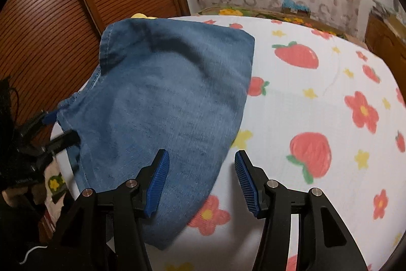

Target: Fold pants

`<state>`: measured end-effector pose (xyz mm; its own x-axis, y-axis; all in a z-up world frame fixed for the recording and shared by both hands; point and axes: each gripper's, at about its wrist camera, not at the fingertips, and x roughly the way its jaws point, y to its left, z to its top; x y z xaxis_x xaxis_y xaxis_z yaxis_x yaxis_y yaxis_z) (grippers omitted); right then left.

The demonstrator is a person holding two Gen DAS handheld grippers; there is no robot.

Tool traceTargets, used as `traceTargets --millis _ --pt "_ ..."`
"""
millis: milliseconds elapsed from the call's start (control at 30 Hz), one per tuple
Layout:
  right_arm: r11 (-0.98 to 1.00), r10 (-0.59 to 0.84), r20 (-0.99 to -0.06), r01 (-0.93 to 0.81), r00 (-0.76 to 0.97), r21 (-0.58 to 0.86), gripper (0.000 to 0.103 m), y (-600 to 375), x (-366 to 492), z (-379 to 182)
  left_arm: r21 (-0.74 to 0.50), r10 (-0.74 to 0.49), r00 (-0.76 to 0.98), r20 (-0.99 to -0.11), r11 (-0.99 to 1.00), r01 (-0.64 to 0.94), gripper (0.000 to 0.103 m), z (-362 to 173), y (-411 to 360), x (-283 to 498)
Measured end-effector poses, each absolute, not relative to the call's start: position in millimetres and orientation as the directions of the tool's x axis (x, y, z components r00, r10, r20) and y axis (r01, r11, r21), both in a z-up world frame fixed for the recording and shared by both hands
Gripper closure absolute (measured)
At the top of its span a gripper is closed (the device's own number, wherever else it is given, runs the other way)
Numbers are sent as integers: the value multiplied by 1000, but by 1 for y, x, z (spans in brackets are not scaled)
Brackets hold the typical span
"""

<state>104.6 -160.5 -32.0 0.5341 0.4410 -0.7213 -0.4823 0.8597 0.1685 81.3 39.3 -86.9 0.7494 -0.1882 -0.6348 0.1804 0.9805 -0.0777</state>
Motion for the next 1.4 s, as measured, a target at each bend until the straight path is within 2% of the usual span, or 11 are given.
traceTargets --millis 133,267,333,367,400,467,633,767,933,1200,1400 --pt "855 471 -721 -464 508 232 47 -163 112 -36 -81 -190 749 -634 980 180 22 -95 42 82" --pt "851 474 -722 -474 504 227 48 -158 111 -37 -85 -191 751 -632 980 178 22 -96 43 82" --pt "833 501 -720 -494 481 250 68 -156 112 -36 -94 -198 752 -629 979 179 22 -96 44 82" --pt "828 508 -717 -501 477 253 75 -155 113 -36 -96 -199 753 -627 979 179 22 -97 44 82" --pt "826 508 -716 -506 479 249 91 -153 113 -34 -95 -199 756 -624 979 179 22 -98 44 81" --pt "824 509 -704 -517 495 232 98 -149 112 -25 -87 -196 760 -620 980 181 22 -98 43 80" --pt "780 578 -625 -580 524 235 99 -139 107 22 -116 -212 763 -611 977 178 22 -97 45 78" --pt "749 601 -591 -637 538 182 99 -113 99 52 -185 -248 764 -596 968 169 22 -83 61 71" --pt "699 635 -570 -702 521 137 99 -66 97 72 -176 -202 810 -551 977 124 22 -57 93 52" --pt "617 678 -591 -775 437 135 99 16 115 63 -169 -95 846 -524 986 6 22 -44 149 28" --pt "571 664 -665 -805 341 157 99 59 137 24 -188 -55 846 -530 981 -54 22 -51 174 19"
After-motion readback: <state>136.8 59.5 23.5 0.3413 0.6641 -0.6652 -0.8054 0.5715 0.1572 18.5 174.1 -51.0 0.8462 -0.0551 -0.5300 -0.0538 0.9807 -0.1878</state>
